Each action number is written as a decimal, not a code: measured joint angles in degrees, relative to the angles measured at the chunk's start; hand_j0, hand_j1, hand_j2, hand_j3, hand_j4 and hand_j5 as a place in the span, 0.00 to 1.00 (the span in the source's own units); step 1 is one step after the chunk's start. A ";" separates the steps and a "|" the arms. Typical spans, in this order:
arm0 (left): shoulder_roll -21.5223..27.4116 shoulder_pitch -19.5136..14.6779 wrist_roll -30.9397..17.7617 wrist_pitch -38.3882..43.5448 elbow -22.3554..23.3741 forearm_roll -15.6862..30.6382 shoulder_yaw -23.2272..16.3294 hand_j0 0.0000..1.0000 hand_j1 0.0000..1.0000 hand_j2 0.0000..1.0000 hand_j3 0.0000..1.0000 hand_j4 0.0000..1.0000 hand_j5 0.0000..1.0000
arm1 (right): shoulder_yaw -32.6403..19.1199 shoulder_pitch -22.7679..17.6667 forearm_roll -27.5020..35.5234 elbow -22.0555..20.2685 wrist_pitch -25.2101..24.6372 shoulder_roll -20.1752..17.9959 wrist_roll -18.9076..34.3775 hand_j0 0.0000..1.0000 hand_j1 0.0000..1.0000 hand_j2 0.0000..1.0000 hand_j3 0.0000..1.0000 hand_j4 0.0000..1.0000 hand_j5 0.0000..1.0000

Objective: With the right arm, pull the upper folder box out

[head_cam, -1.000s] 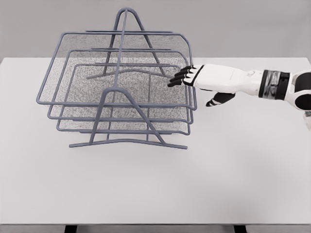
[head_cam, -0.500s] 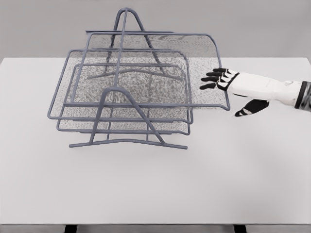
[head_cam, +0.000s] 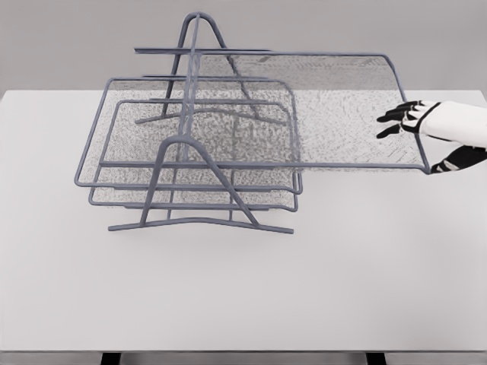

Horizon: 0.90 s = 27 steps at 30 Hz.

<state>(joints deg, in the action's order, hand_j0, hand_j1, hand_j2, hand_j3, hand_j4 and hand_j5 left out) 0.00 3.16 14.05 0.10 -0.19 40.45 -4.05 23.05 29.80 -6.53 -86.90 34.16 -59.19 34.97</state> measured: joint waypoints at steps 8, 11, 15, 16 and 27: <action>0.00 0.00 0.01 0.00 -0.01 -0.01 -0.03 1.00 1.00 1.00 1.00 1.00 1.00 | -2.41 3.08 -0.13 0.54 0.91 -3.04 0.06 1.00 1.00 1.00 1.00 1.00 1.00; 0.00 0.00 0.01 0.00 0.00 0.00 -0.01 1.00 1.00 1.00 1.00 1.00 1.00 | -2.74 5.89 2.27 -0.91 0.94 -1.67 0.04 1.00 1.00 1.00 1.00 1.00 1.00; 0.00 0.00 0.00 0.00 0.00 0.00 -0.01 1.00 1.00 1.00 1.00 1.00 1.00 | -0.88 5.27 3.24 -4.06 1.00 2.11 0.05 1.00 1.00 1.00 1.00 1.00 1.00; 0.00 0.00 -0.01 0.01 0.01 0.00 -0.02 1.00 1.00 1.00 1.00 1.00 1.00 | -0.55 5.01 3.31 -4.92 1.02 2.64 0.06 1.00 1.00 1.00 1.00 1.00 1.00; 0.00 0.26 0.00 -0.01 0.47 0.25 0.13 1.00 1.00 1.00 1.00 1.00 1.00 | 0.09 5.54 3.54 -7.77 1.02 3.92 0.06 1.00 1.00 1.00 1.00 1.00 1.00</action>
<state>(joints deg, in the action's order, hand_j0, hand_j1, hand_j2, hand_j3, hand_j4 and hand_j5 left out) 0.00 3.43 14.05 0.09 0.27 40.70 -3.92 23.14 35.33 -2.99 -94.67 35.18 -55.27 35.03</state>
